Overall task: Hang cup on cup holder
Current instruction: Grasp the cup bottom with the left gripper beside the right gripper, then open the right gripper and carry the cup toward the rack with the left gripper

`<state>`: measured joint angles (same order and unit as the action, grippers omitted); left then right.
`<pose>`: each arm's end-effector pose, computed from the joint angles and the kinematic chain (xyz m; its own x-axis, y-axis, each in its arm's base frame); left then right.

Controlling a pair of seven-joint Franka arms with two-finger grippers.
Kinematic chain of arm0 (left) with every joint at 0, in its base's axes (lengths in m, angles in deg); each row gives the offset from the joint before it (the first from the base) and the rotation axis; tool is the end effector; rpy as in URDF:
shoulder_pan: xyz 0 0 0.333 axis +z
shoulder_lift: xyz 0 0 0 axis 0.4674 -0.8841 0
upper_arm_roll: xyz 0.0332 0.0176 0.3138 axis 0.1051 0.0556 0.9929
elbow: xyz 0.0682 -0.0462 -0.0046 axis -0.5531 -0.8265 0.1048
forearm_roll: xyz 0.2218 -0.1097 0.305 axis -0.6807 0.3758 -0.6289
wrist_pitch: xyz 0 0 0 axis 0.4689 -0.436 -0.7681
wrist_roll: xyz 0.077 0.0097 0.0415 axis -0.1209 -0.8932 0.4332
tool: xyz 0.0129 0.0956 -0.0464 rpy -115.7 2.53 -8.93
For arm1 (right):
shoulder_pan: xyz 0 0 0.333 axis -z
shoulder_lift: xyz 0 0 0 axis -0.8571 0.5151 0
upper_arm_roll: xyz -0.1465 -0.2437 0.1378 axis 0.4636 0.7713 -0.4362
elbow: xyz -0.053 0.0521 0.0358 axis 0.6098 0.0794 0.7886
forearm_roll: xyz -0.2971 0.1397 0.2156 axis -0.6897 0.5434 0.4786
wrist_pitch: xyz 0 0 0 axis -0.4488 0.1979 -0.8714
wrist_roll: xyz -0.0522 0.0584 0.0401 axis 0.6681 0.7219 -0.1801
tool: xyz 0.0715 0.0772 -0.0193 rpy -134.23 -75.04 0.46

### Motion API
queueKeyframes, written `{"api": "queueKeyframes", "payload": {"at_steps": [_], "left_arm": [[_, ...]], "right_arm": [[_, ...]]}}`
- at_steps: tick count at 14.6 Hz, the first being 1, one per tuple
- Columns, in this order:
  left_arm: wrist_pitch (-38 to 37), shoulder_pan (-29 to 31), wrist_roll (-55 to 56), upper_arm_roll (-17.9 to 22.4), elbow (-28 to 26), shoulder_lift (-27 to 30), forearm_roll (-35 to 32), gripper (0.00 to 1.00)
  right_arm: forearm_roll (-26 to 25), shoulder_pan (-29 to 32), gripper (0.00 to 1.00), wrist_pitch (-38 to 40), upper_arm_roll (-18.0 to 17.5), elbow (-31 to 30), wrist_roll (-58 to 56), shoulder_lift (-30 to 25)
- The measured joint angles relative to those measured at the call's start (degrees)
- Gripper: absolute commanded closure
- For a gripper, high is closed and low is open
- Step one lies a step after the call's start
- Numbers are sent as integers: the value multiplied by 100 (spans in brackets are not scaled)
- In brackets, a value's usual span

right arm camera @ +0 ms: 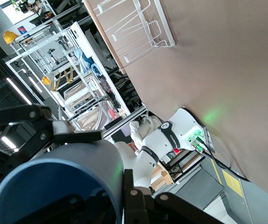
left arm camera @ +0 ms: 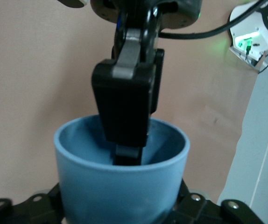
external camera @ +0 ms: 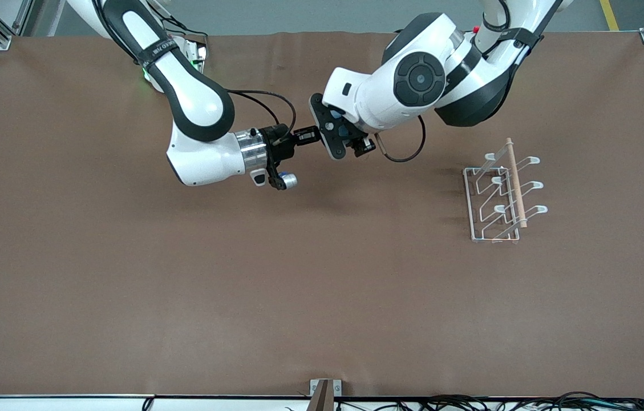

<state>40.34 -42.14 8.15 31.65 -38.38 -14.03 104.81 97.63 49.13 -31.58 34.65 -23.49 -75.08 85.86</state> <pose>0.4765 -0.4389 0.4841 0.4205 -0.9023 0.0954 -0.8318 -0.3413 0.4377 0.4846 0.4083 0.3654 0.8247 0.2205 -0.5209 -0.4183 -0.3821 -0.8240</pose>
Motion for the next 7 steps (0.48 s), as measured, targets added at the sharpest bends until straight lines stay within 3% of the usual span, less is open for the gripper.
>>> {"api": "queueKeyframes", "payload": {"at_steps": [3, 4, 5, 7], "left_arm": [[24, 6, -76, 0, -18, -5, 0, 99], [14, 10, -77, -1, -17, -5, 0, 99], [-1, 14, -79, -2, -13, -3, 1, 100], [-128, 41, -153, -2, -10, 15, -18, 100]], "right_arm": [[2, 0, 96, -37, -6, -8, 2, 4], [4, -1, 65, -40, -10, -8, 10, 4], [13, -1, 1, -43, -15, -8, 44, 4], [21, 30, 0, -22, -13, 14, 218, -7]]}}
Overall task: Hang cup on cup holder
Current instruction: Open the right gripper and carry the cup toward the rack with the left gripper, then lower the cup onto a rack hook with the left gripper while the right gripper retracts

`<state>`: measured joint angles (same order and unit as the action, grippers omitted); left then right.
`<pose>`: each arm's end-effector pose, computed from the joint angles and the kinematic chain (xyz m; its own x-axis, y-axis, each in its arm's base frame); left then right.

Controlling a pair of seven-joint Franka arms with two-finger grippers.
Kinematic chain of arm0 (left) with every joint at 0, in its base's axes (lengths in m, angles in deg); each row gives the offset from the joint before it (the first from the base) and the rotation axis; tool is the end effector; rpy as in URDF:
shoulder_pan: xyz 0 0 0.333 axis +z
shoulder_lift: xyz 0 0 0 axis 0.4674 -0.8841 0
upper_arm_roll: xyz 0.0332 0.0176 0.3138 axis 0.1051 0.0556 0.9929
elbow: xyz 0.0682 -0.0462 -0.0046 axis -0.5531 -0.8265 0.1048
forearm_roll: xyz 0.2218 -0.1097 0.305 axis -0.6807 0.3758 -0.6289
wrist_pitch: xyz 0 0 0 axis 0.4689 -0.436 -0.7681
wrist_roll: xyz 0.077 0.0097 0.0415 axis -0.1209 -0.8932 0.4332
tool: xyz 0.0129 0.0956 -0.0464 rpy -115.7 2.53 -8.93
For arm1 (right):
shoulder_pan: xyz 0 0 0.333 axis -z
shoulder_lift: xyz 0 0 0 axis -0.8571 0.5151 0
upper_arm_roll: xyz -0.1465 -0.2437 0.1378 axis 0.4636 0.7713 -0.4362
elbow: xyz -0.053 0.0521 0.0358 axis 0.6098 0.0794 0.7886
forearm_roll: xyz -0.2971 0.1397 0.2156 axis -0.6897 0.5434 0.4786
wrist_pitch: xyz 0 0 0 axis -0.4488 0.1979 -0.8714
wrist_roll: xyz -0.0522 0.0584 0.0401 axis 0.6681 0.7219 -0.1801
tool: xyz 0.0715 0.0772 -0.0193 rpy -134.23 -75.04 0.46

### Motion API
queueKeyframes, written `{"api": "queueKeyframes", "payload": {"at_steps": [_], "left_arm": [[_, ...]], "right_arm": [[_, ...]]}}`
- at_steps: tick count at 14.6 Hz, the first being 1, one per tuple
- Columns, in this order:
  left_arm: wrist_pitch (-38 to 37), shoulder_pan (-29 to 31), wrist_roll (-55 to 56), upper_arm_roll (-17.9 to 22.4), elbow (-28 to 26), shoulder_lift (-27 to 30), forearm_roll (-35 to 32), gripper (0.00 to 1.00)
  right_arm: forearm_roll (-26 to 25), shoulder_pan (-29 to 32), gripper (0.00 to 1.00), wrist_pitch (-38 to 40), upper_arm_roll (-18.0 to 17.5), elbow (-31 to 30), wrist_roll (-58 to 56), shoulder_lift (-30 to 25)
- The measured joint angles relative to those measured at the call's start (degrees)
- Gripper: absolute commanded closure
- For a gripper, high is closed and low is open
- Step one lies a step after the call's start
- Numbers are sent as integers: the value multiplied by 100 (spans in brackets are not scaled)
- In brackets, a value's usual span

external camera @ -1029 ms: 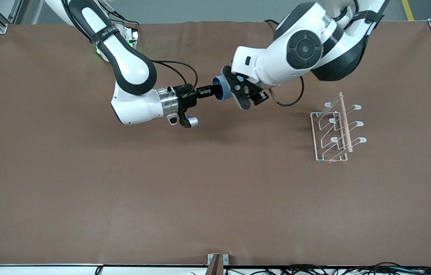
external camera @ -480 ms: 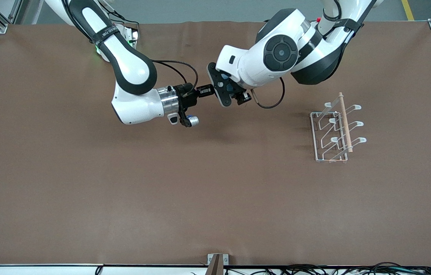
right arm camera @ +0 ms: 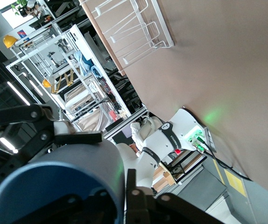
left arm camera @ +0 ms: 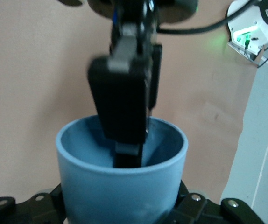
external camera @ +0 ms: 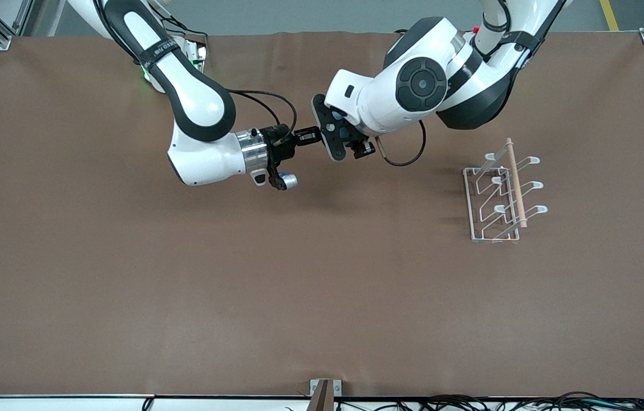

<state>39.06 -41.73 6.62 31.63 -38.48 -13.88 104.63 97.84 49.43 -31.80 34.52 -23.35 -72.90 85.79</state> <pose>0.4765 -0.4342 0.4832 0.3957 -0.9141 0.0884 -0.8385 -0.3204 0.4406 0.4870 0.4068 0.3674 0.8113 0.2003 -0.5492 -0.4508 -0.3839 -0.8059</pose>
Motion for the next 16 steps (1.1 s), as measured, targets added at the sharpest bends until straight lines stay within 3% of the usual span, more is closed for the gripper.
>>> {"api": "queueKeyframes", "payload": {"at_steps": [4, 7, 9, 13, 16], "left_arm": [[-214, 69, -34, 6, 12, 57, -522, 100], [-625, 197, -35, 15, 67, 137, -1127, 100], [-1088, 265, -117, 11, 77, 176, -1923, 100], [-2019, 287, -1020, 14, 32, 170, -3495, 100], [-2126, 355, -1983, 41, -105, 28, -4817, 100]], "right_arm": [[-132, 242, 0, -4, 38, 61, 244, -233], [-1078, 551, 0, -14, 309, 88, 674, -578], [-1909, 639, 0, 2, 718, 95, 851, -795], [-4085, 686, 0, 1, 1502, 240, 935, -1084], [-6091, 705, 0, -8, 1949, 640, 945, -1097]]}}
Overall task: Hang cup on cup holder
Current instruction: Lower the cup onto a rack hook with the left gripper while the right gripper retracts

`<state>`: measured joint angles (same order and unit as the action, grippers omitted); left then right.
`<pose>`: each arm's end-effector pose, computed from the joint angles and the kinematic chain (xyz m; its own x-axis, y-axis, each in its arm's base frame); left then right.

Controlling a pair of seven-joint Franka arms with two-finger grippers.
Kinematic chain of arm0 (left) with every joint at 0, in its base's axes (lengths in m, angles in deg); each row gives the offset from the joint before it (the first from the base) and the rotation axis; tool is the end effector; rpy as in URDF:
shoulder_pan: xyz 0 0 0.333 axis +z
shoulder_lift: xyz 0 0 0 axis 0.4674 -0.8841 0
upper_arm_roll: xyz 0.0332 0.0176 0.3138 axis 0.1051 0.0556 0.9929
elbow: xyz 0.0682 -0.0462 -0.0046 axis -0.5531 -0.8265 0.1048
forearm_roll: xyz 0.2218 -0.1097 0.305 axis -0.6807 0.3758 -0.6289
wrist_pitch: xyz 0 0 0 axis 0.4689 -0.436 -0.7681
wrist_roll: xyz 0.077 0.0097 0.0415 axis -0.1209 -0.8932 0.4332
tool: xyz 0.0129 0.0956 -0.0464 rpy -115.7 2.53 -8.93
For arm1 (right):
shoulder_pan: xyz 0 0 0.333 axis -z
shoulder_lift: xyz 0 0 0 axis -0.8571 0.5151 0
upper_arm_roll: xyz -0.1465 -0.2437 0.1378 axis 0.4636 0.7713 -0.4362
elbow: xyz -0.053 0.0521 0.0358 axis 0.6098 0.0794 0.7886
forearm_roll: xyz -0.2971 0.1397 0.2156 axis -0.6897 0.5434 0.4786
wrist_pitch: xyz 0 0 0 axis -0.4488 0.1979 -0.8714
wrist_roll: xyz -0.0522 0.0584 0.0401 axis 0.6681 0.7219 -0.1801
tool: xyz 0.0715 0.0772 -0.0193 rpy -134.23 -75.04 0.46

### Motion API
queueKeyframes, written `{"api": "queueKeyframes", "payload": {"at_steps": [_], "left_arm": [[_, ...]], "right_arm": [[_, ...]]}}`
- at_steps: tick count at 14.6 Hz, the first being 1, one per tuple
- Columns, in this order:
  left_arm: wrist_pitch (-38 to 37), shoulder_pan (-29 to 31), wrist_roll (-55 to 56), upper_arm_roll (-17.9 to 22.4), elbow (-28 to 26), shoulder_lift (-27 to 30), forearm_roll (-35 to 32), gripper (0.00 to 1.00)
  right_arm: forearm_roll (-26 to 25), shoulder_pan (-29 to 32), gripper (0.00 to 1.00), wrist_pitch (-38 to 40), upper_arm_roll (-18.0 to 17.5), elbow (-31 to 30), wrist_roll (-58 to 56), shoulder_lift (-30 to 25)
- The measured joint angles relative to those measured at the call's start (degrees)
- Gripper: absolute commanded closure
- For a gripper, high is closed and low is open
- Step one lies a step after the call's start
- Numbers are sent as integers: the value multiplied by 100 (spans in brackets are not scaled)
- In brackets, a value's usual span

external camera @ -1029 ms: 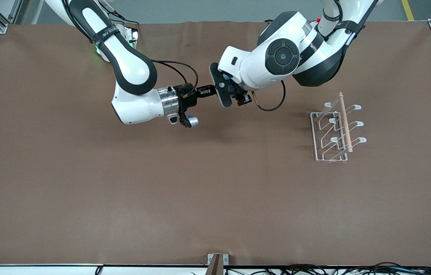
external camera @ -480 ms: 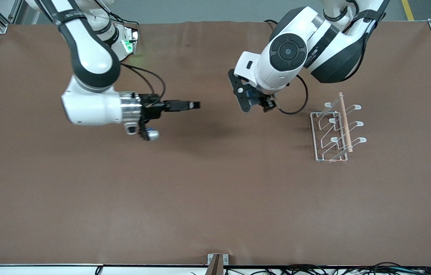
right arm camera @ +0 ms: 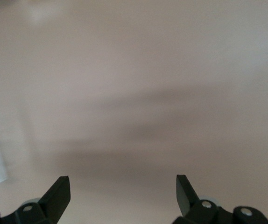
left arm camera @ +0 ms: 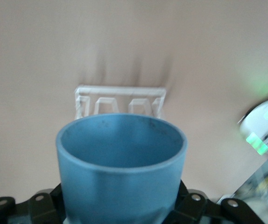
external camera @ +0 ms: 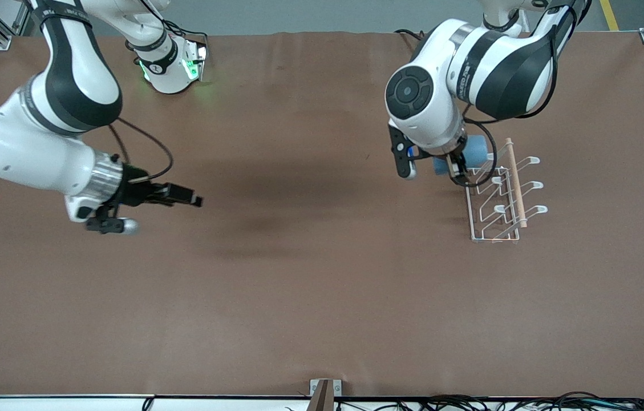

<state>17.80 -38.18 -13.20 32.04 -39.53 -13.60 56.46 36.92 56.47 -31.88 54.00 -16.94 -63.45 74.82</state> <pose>0.5241 -0.3022 0.4576 -0.0154 -0.8145 -0.5800 -0.9941 -0.0501 0.0967 0.6078 0.1197 0.4650 0.9925 -0.1144 -0.0425 -0.1219 -0.9445 -0.3049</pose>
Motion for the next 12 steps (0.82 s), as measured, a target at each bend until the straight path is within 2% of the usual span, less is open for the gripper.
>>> {"api": "queueKeyframes", "payload": {"at_steps": [2, 4, 8, 12], "left_arm": [[-3, 12, -198, 23, -180, -159, -660, 100], [-12, 13, -216, 45, -444, -297, -1383, 100], [-30, 86, -139, 117, -1078, -745, -2806, 100], [-53, 122, 131, 243, -1487, -1109, -3577, 99]], "right_arm": [[-1113, 11, 0, -2, 244, 205, 15, 0], [-1701, 29, 0, -5, 532, 416, 3, 1], [-1924, 58, 0, 130, 1234, 817, -389, -69], [-1920, 66, 0, 1202, 1518, 1118, -704, -511]]}}
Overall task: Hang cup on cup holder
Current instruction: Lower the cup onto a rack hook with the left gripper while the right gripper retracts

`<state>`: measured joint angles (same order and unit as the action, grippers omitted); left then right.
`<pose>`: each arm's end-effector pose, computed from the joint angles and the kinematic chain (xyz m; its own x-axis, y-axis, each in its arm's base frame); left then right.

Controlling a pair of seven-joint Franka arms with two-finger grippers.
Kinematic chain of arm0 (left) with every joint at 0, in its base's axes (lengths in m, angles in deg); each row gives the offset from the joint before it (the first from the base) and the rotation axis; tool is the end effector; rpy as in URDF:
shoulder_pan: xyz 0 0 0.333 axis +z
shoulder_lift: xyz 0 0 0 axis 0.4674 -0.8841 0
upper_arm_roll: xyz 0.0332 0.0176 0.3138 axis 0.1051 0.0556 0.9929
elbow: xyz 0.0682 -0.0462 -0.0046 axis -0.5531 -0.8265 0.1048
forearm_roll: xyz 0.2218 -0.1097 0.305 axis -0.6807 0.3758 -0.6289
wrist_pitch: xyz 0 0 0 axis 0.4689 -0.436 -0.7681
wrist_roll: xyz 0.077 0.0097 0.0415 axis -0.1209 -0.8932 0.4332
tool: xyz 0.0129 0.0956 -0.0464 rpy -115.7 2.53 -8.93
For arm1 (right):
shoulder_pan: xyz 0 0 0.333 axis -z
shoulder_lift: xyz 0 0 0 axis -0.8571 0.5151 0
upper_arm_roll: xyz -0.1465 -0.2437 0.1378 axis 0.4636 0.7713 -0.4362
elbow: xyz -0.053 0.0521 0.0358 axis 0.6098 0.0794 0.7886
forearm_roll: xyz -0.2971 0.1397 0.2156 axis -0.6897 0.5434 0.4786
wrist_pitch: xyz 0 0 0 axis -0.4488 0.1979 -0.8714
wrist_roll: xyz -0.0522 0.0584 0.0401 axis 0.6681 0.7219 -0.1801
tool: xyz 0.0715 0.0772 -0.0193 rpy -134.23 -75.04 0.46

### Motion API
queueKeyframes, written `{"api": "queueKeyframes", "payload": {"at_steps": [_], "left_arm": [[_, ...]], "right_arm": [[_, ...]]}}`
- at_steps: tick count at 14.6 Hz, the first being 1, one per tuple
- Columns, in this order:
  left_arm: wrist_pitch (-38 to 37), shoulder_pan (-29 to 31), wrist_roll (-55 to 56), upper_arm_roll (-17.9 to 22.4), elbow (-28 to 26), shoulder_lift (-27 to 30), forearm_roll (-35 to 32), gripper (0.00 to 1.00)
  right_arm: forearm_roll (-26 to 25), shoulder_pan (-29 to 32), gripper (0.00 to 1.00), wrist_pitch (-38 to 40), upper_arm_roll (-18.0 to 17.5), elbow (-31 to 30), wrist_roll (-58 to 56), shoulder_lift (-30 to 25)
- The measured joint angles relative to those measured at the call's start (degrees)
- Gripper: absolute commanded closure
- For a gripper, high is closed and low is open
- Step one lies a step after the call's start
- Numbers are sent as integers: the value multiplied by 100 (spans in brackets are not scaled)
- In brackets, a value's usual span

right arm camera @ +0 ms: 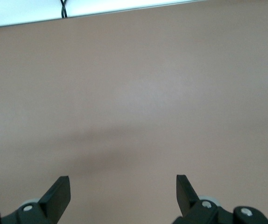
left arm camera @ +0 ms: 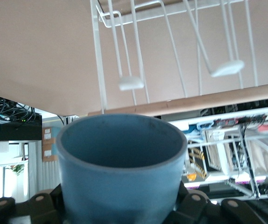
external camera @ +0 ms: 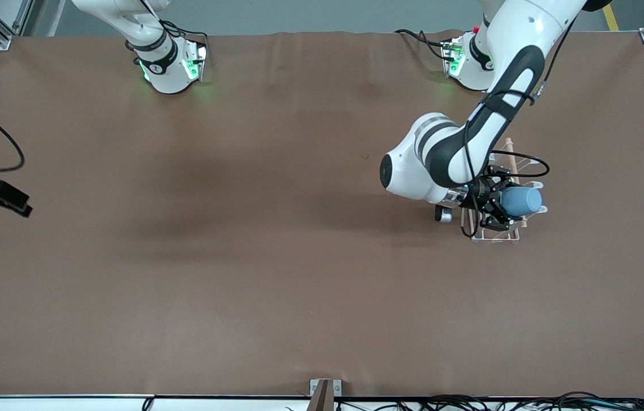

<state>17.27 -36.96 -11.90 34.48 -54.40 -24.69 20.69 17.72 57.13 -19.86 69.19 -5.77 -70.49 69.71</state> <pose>0.5483 -0.2260 0.2834 -0.1604 -0.3064 -0.9383 -0.9817 0.1487 0.1192 0.5976 -0.0623 0.5910 0.9836 -0.1466 0.1053 -0.1507 -0.9881 0.0320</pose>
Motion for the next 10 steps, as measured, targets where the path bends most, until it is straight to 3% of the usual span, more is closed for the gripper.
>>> {"api": "queueKeyframes", "payload": {"at_steps": [3, 6, 7, 9, 10], "left_arm": [[-294, -21, 26, 6, -172, -172, -330, 96], [-472, -79, 408, 6, -214, -478, -421, 85], [-485, -90, 572, 6, -214, -592, -445, 77], [-486, -92, 841, 6, -162, -788, -493, 41], [-488, -94, 937, 6, -108, -853, -493, 28]], "right_arm": [[1, 52, 0, 721, -4, 269, -2, -287], [2, 87, 0, 1047, -14, 353, -19, -428], [2, 87, 0, 1069, -34, 353, -20, -451], [3, 86, 0, 1071, -112, 353, -19, -457], [3, 86, 0, 1076, -153, 353, -18, -457]]}}
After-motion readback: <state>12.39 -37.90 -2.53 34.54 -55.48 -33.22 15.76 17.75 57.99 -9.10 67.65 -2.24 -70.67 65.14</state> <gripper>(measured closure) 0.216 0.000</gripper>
